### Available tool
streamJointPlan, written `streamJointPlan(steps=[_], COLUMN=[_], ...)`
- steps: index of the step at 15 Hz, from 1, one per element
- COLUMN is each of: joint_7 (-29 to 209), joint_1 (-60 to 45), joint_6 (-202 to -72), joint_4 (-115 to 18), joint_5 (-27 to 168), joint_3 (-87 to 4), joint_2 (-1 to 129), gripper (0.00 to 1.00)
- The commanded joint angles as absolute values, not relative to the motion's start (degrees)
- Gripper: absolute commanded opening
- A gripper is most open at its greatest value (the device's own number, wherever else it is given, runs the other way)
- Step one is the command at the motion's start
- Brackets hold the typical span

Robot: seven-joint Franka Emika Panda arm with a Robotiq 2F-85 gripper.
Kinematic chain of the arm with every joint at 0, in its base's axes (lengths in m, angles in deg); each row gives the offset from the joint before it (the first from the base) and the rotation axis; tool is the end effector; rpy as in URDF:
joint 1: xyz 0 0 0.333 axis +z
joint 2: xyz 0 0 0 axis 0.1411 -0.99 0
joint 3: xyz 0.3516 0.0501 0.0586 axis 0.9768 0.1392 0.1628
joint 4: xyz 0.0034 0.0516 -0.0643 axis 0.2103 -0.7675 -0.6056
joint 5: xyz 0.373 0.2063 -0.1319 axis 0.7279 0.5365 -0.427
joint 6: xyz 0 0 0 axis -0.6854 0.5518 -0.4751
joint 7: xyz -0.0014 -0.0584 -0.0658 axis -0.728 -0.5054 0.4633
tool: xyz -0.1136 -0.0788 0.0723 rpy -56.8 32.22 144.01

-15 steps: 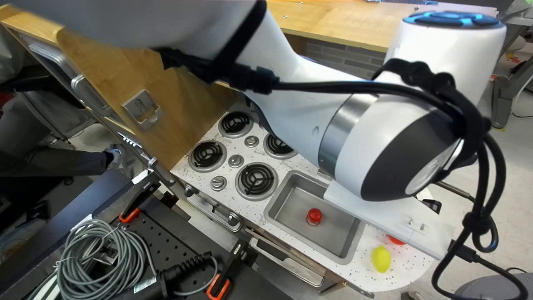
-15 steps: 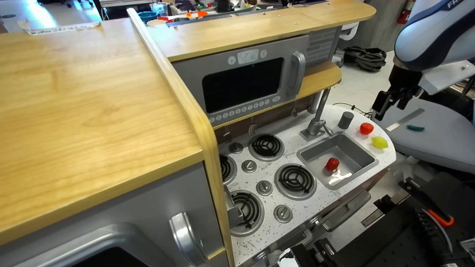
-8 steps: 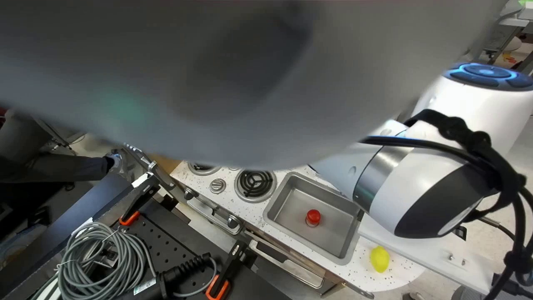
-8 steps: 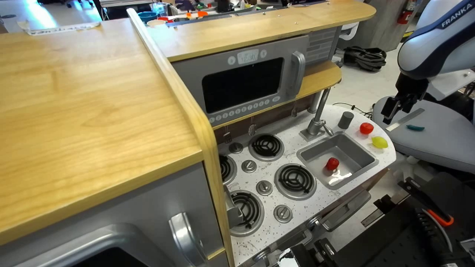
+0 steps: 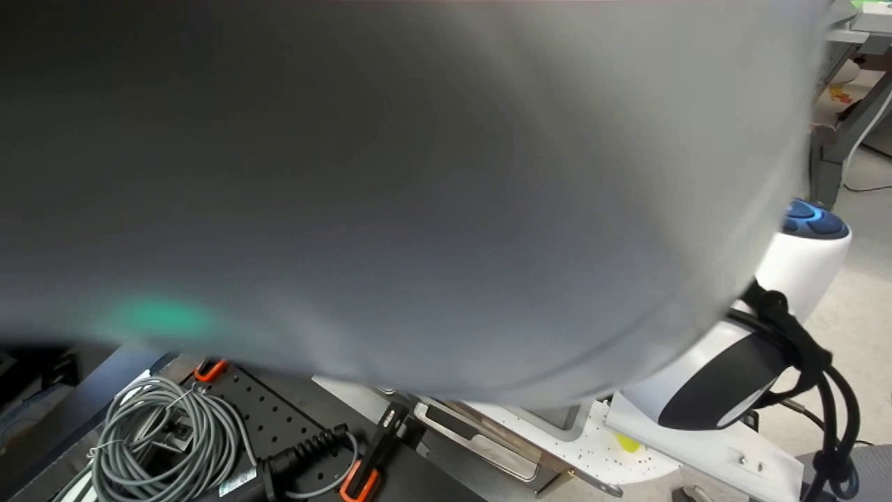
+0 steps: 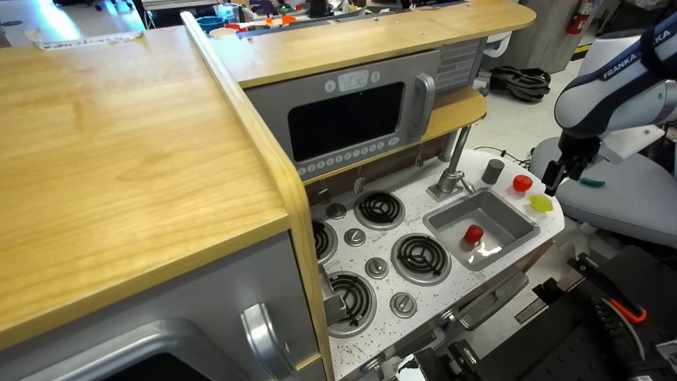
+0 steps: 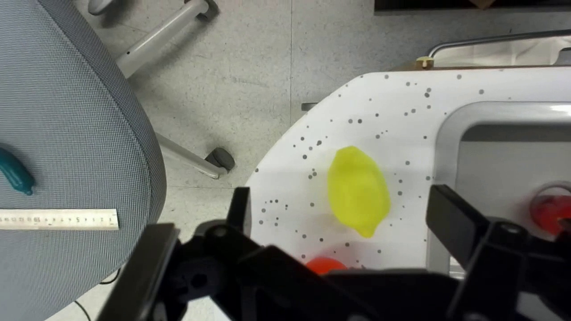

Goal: Pick the lemon on the counter and put it on the stove

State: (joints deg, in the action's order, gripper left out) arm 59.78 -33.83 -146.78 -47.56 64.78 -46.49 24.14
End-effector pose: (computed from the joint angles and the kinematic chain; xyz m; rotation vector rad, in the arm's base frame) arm 0.5998 -0.4091 -0.0219 2.9794 0.0614 -0.2516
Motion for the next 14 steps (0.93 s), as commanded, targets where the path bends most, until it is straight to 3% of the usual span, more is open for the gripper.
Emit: streamJointPlan(steps=[1,10,13,14], joint_7=[57.3,58.8,59.3,59.6], joint_1=[-36.2,-33.7,-33.1,-33.0], joint_6=[-144.9,-141.7,-140.6,-140.2], joint_4=[-41.5,-35.4,-33.3,-32.5], joint_5=[65.6,64.9,65.0,65.1], joint_3=[-44.7,-44.3,-44.3,-44.4], joint_2=[19.5,13.0,11.4,11.1], gripper=[1.00,1.00,0.87,0.70])
